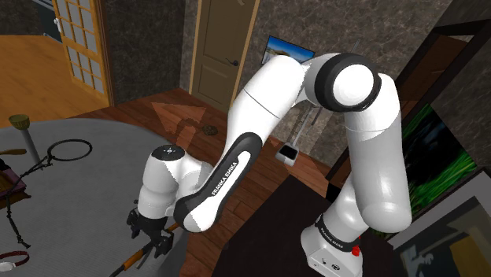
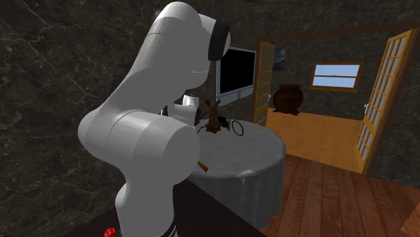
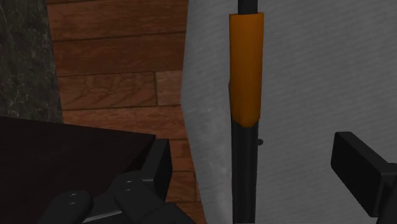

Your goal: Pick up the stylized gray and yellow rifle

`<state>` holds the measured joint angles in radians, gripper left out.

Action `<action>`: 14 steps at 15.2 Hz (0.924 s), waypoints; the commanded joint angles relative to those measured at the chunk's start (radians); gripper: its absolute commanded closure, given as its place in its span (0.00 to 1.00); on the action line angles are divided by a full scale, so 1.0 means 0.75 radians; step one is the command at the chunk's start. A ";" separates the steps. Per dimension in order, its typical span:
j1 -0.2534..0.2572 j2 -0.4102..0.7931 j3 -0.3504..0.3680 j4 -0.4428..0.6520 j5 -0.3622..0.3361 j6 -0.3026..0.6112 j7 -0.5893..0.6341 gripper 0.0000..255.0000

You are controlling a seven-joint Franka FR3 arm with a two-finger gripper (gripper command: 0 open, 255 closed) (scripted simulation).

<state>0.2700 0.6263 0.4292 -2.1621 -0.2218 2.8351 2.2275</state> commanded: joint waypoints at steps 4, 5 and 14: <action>0.050 0.102 -0.061 0.044 -0.033 0.063 0.015 0.00; 0.050 0.102 -0.061 0.044 -0.033 0.063 0.015 0.00; 0.050 0.099 -0.061 0.040 -0.033 0.064 0.016 1.00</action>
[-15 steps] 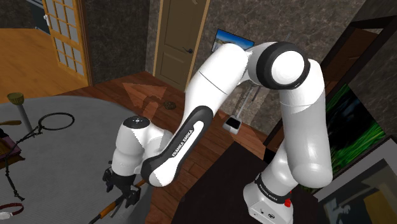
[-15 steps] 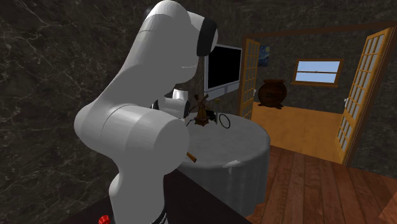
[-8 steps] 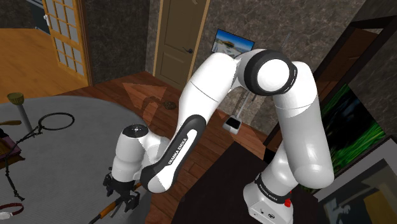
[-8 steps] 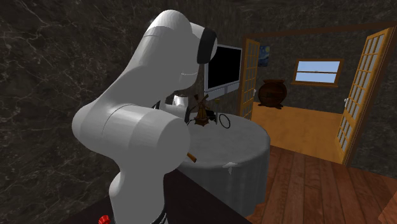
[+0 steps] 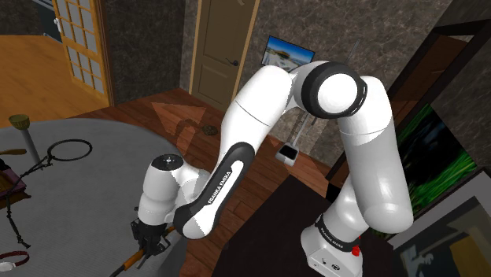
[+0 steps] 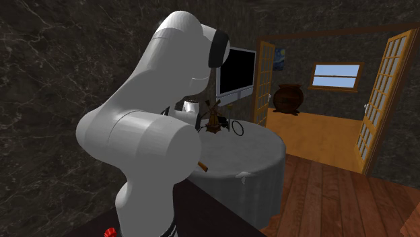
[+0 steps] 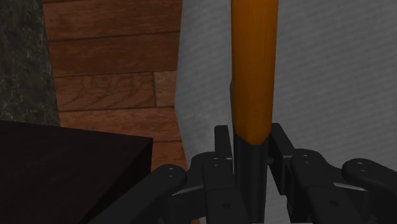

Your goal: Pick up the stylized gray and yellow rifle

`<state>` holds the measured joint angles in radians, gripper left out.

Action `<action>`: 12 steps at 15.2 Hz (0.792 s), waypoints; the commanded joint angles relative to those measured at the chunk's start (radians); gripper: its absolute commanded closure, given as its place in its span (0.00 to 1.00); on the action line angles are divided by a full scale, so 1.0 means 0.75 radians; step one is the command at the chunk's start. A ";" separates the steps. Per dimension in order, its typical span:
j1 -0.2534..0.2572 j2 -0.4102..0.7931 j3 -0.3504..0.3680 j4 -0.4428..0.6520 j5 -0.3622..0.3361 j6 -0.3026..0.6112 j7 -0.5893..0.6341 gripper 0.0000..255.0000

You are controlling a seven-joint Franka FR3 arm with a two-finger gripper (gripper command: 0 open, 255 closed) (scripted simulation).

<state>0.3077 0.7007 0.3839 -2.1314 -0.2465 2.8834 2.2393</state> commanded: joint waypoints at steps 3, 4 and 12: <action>-0.008 -0.014 0.009 -0.005 0.005 -0.012 -0.002 1.00; -0.016 -0.031 0.019 -0.011 0.010 -0.023 -0.004 1.00; -0.087 -0.164 0.105 -0.057 0.062 -0.116 -0.027 1.00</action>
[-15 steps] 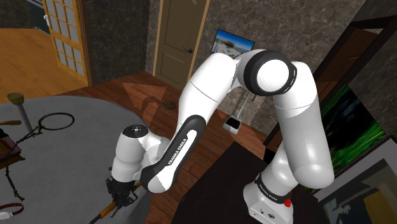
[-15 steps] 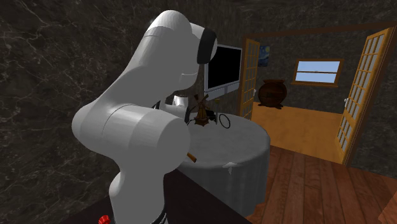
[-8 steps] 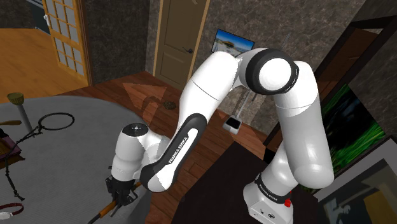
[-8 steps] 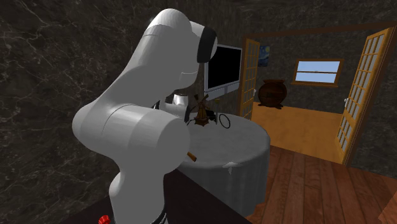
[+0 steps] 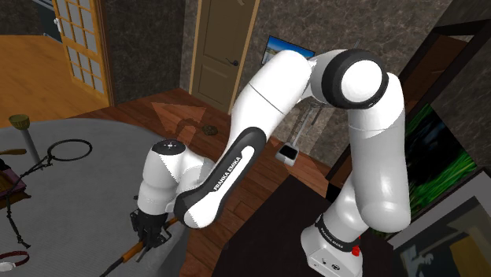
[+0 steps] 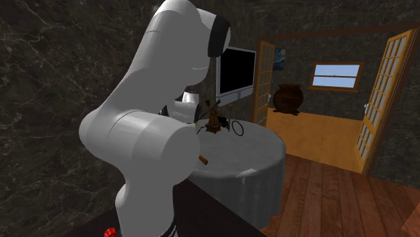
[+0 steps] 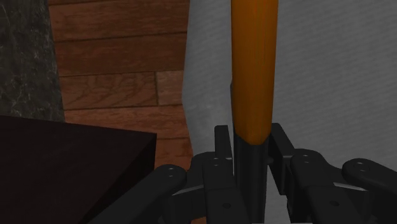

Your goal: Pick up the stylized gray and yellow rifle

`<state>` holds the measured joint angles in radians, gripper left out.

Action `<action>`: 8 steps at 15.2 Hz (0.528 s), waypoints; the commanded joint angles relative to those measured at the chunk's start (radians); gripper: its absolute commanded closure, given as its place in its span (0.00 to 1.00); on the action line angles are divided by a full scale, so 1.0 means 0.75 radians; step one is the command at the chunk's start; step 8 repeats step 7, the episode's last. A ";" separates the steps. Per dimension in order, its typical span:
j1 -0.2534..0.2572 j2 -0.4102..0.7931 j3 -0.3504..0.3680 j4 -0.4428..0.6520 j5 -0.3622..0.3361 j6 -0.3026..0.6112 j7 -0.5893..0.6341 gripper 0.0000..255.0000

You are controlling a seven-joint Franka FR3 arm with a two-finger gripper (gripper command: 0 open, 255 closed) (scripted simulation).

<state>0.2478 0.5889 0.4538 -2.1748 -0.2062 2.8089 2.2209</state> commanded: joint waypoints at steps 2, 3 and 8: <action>-0.026 -0.048 0.034 -0.008 0.024 -0.042 -0.010 1.00; -0.035 -0.064 0.045 -0.011 0.032 -0.054 -0.014 1.00; -0.054 -0.098 0.069 -0.019 0.051 -0.082 -0.023 1.00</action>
